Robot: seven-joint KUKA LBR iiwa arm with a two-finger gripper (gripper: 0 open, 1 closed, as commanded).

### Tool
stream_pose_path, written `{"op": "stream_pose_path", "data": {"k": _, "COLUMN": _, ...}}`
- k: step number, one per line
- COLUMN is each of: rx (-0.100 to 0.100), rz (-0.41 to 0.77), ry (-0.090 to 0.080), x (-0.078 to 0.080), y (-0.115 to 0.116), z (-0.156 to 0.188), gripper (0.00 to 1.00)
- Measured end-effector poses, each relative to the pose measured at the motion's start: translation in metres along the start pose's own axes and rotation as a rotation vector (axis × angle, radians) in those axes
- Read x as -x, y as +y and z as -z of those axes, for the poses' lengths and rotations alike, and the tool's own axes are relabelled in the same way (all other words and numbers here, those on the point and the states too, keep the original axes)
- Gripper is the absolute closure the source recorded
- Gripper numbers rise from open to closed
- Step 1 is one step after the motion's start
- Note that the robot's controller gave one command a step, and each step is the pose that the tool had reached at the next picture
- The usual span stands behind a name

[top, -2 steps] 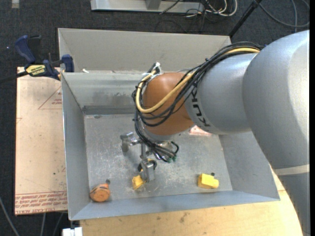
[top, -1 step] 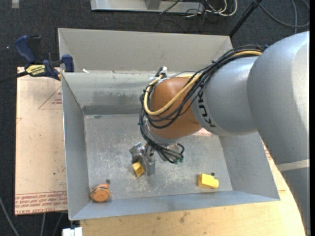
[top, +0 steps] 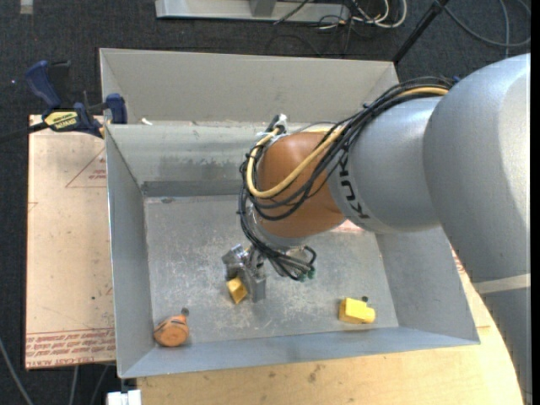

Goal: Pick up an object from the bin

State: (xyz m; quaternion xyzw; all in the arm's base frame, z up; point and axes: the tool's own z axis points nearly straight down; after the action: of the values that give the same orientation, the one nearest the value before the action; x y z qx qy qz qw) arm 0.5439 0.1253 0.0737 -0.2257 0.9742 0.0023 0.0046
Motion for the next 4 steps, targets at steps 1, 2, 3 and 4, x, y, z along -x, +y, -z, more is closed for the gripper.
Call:
{"op": "stream_pose_path", "data": {"k": 1, "rx": 0.0, "rz": 0.0, "ry": 0.0, "x": 0.0, "y": 0.0, "z": 0.0, "gripper": 1.0}}
{"op": "stream_pose_path", "data": {"k": 2, "rx": -0.001, "rz": -0.009, "ry": 0.007, "x": 0.021, "y": -0.019, "z": 0.033, "gripper": 1.0}}
{"op": "stream_pose_path", "data": {"k": 3, "rx": -0.001, "rz": -0.009, "ry": 0.007, "x": 0.021, "y": -0.019, "z": 0.033, "gripper": 1.0}}
{"op": "stream_pose_path", "data": {"k": 4, "rx": 0.0, "rz": 0.031, "ry": 0.013, "x": 0.017, "y": -0.014, "z": 0.088, "gripper": 1.0}}
